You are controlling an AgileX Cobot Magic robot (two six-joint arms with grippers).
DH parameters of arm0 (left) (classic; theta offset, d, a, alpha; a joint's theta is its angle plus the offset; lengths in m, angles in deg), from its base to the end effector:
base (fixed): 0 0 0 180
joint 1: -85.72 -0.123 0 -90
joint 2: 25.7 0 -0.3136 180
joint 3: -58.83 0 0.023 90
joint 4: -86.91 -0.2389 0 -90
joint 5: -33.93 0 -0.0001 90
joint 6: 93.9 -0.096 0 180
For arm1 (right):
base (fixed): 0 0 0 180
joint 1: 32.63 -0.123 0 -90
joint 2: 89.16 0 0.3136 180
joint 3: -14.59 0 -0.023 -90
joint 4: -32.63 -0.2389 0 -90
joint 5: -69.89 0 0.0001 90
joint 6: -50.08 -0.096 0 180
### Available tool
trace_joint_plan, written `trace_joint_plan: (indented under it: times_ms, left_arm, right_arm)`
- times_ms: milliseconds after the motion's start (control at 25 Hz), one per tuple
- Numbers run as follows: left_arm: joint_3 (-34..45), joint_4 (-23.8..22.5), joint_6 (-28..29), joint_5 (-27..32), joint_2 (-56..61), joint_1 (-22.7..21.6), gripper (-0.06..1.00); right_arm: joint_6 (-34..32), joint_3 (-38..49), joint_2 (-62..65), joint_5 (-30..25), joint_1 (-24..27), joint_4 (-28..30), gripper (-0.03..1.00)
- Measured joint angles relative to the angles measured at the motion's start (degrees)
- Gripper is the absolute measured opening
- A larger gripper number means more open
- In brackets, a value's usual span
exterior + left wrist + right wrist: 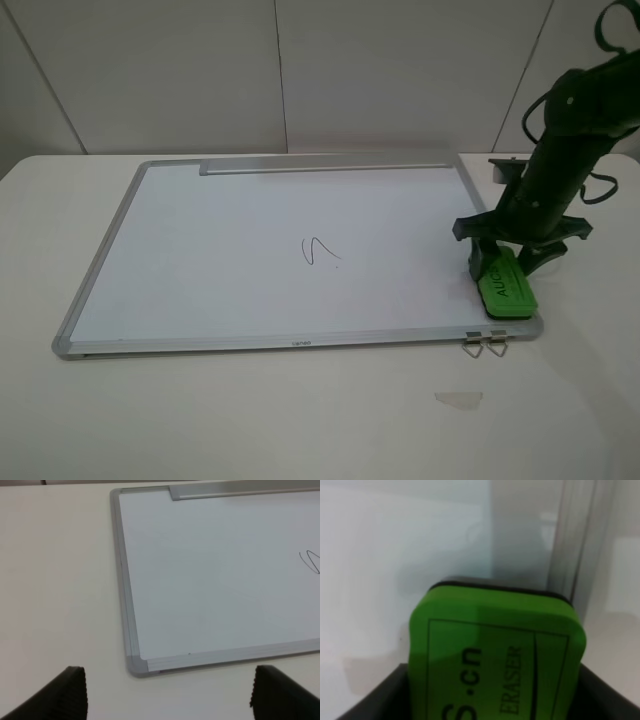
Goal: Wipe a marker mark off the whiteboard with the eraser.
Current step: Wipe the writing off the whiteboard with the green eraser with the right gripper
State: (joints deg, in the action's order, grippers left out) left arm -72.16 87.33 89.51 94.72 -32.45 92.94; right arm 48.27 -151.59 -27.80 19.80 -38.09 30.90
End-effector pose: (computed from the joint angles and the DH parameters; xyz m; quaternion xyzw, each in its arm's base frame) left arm -0.0408 0.0045 0.2703 0.0284 0.8501 -0.0524 0.5232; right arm 0.3360 0.0344 0.1580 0.0219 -0.9994 -0.0099 0.0229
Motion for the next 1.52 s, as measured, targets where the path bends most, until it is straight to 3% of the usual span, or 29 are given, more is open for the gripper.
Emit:
trace_joint_plan:
  times_ms: [200,480,1000,1160,1520]
  left_arm:
    - [0.0,0.0,0.0,0.0,0.0,0.0,0.68]
    - [0.0,0.0,0.0,0.0,0.0,0.0,0.68]
    - [0.0,0.0,0.0,0.0,0.0,0.0,0.68]
    - [0.0,0.0,0.0,0.0,0.0,0.0,0.68]
    - [0.0,0.0,0.0,0.0,0.0,0.0,0.68]
  right_arm:
    - [0.0,-0.8,4.6,-3.2,-2.5,2.3,0.60]
    - [0.0,-10.8,4.4,-7.0,-14.7,4.9,0.60]
    - [0.6,-35.8,-14.6,-15.5,-32.1,11.8,0.60]
    - [3.7,-42.9,-21.7,-18.0,-33.9,12.0,0.60]
    - [10.4,-50.1,-27.9,-18.5,-34.0,9.2,0.60]
